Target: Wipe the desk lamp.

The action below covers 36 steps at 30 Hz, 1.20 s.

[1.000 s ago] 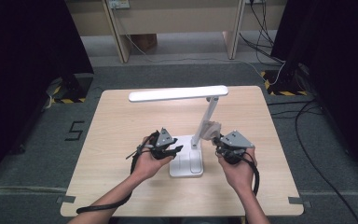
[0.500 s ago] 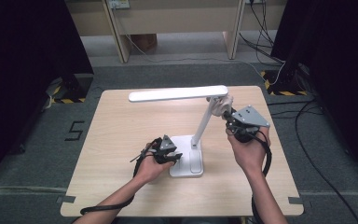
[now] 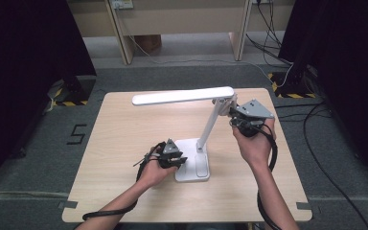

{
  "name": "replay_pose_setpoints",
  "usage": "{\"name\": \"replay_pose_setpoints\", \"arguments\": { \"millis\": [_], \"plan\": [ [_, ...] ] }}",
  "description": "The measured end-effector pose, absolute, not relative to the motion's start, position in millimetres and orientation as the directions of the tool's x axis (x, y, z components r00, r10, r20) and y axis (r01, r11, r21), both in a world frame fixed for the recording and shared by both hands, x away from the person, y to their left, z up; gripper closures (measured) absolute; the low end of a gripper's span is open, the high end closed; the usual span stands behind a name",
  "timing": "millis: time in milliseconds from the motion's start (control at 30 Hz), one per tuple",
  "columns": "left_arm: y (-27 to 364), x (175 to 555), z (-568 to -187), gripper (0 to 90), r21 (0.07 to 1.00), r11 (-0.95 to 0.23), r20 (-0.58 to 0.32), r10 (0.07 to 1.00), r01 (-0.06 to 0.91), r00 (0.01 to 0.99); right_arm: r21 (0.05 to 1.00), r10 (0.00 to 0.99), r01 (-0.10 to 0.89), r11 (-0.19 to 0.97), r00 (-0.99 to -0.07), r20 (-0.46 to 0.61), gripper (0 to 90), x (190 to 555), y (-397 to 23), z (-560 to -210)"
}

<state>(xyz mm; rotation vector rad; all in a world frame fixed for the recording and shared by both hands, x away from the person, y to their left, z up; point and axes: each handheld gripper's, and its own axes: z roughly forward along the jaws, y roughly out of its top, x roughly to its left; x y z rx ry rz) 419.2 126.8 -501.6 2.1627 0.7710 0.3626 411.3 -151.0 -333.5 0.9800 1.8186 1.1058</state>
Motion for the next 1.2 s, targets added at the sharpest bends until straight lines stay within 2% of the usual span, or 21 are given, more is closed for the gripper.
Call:
{"name": "replay_pose_setpoints", "arguments": {
  "millis": [267, 667, 1200],
  "plan": [
    [126, 418, -502, 68.6, 0.765, -0.509, 0.016, 0.626, 0.394, 0.780, 0.922, 0.893, 0.208, 0.326, -0.389, -0.228, 78.6, 416, -149, -330],
    [126, 418, -502, 70.0, 0.769, -0.503, 0.012, 0.628, 0.394, 0.778, 0.907, 0.883, 0.228, 0.355, -0.401, -0.244, 78.7, 420, -143, -345],
    [126, 417, -503, 70.6, 0.772, -0.505, 0.022, 0.629, 0.387, 0.777, 0.880, 0.869, 0.281, 0.382, -0.434, -0.239, 78.7, 422, -135, -383]
  ]
}}
